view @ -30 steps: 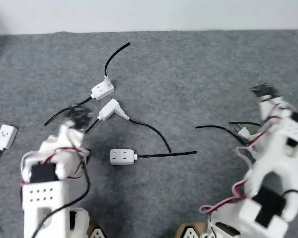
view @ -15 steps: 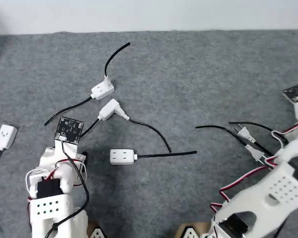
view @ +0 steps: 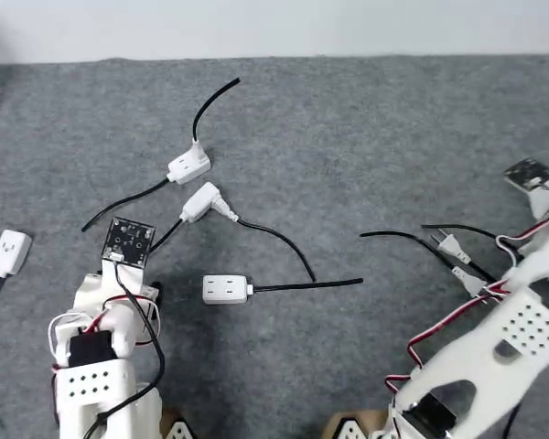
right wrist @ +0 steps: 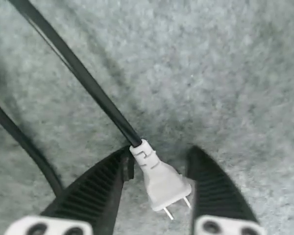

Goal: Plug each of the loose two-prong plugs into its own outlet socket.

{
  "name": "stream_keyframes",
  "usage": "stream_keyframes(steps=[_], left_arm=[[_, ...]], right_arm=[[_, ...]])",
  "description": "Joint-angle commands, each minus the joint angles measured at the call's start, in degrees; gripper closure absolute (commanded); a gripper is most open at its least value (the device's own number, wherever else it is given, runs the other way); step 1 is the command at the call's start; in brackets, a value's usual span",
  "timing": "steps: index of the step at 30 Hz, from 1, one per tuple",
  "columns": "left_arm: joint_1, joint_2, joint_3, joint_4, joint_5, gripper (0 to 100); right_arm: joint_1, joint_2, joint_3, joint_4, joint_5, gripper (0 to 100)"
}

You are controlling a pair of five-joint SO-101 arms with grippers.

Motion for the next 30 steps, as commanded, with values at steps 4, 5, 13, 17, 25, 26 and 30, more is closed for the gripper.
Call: stream_keyframes(steps=[4,5,13,17,25,26,30], left_arm=[[-0.2,-0.7,-0.4,-1.3,-1.3,80],[-0.2,-0.7,-0.3,-1.3,-1.3,80],[-0.1,-0.7,-0.3,-1.3,-1.4,80],[-0.1,-0.5,-0.3,-1.3,-1.4,80],[1.1,-0.7,1.2,-2.1,-1.5,80],[1.5,-0.7,1.3,-2.1,-1.5,80],[1.8,-0.7,1.5,-2.1,-1.6,80]], right_arm=[[1.0,0.0,-2.2,0.3,1.1,99.5],[1.5,-0.7,-2.2,0.5,1.1,98.5],[1.1,-12.1,-2.2,11.6,0.9,99.1],[-2.0,-19.5,-2.2,20.3,-9.1,99.1],[-8.7,-31.0,7.4,29.0,-56.4,99.1],[-10.3,-31.3,9.6,29.0,-61.3,99.0],[-18.9,-32.5,19.3,29.1,-72.0,99.0]])
